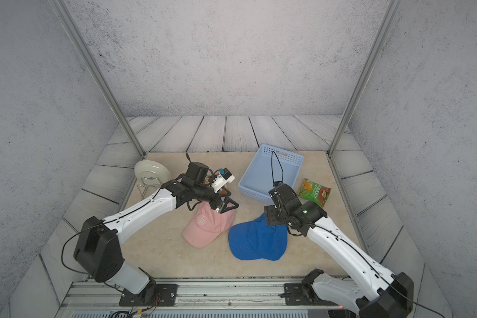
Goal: Turn the baseball cap inside out
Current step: Place the baseball cap at the center of the board, then reset both arms
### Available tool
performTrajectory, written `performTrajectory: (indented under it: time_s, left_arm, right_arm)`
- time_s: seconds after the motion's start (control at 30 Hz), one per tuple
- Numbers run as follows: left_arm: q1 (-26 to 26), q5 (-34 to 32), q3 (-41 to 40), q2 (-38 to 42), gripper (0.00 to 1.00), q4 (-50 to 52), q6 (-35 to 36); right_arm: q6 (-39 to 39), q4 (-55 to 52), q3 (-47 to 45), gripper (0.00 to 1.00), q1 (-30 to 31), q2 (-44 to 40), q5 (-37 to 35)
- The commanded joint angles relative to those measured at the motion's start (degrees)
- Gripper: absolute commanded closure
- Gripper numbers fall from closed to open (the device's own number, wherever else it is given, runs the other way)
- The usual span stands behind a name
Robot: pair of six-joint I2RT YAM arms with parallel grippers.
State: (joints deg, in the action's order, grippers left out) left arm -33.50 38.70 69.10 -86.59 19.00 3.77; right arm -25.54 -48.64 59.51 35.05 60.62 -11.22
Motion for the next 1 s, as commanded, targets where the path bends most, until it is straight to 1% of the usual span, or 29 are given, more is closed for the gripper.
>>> performTrajectory:
  time_s: [0.0,0.1,0.17,0.23,0.3,0.37,0.43,0.5,0.57,0.6,0.63,0.67,0.77,0.83,0.87,0.93,0.97]
  left_arm:
    - [2.88,-9.45,-3.28,7.37,0.06,-3.72,-4.37]
    - [7.44,-20.49,-8.98,15.04,0.01,-7.06,-6.87]
    - [11.45,-26.25,-13.71,20.14,0.02,-10.2,-8.77]
    - [16.97,-31.65,-18.93,24.04,0.02,-12.72,-10.57]
    - [22.91,-36.14,-24.07,27.02,0.02,-16.24,-12.27]
    - [28.86,-38.92,-27.71,27.84,0.02,-18.97,-15.74]
    - [35.67,-38.89,-31.09,26.85,0.02,-21.92,-20.46]
    - [40.06,-40.76,-34.79,24.55,0.02,-26.75,-23.43]
    - [40.64,-45.28,-37.6,21.75,0.02,-32.12,-22.76]
    - [40.62,-46.24,-38.91,20.36,0.02,-34.74,-21.5]
    - [40.47,-46.32,-39.95,19.05,0.02,-37.35,-20.25]
    - [40.4,-45.75,-40.84,18.03,0.02,-39.48,-19.51]
    - [39.5,-45.88,-44.83,15.81,0.02,-48.01,-17.25]
    - [38.73,-46.54,-47.14,13.23,0.02,-53.35,-15.64]
    - [38.62,-45.61,-47.67,12.05,0.02,-56.55,-15.31]
    - [37.89,-44.55,-47.13,10.81,0.02,-58.0,-11.58]
    - [37.88,-44.36,-47.46,8.43,0.02,-61.55,-11.73]
  right_arm:
    - [2.8,3.65,2.81,0.12,-0.94,-2.89,-6.74]
    - [4.3,8.25,2.4,0.04,-6.31,-3.41,-5.39]
    - [4.37,11.21,0.98,0.01,-12.25,-3.54,-2.15]
    - [4.44,15.74,-1.46,0.0,-17.87,-3.98,-1.05]
    - [4.46,20.24,-4.99,0.0,-22.11,-4.36,-0.74]
    - [4.01,24.89,-7.93,0.0,-26.85,-4.07,-0.01]
    - [2.65,29.61,-11.37,0.0,-30.25,-2.89,-0.21]
    - [2.41,35.84,-15.44,0.0,-31.78,-1.28,-2.31]
    - [4.13,43.62,-19.84,0.0,-31.84,0.48,-5.6]
    - [4.7,47.15,-22.14,0.0,-31.87,1.55,-7.1]
    - [5.31,50.18,-24.36,0.0,-31.82,2.56,-8.65]
    - [6.31,51.8,-25.74,0.0,-31.85,3.23,-8.78]
    - [11.25,62.31,-31.55,0.0,-31.85,4.87,-7.22]
    - [14.24,69.88,-35.15,0.0,-31.88,6.23,-7.43]
    - [15.76,74.52,-36.77,0.0,-31.83,7.22,-7.27]
    - [18.67,82.76,-39.73,0.0,-31.88,10.31,-7.46]
    - [19.01,87.15,-40.54,0.0,-31.88,11.98,-8.27]
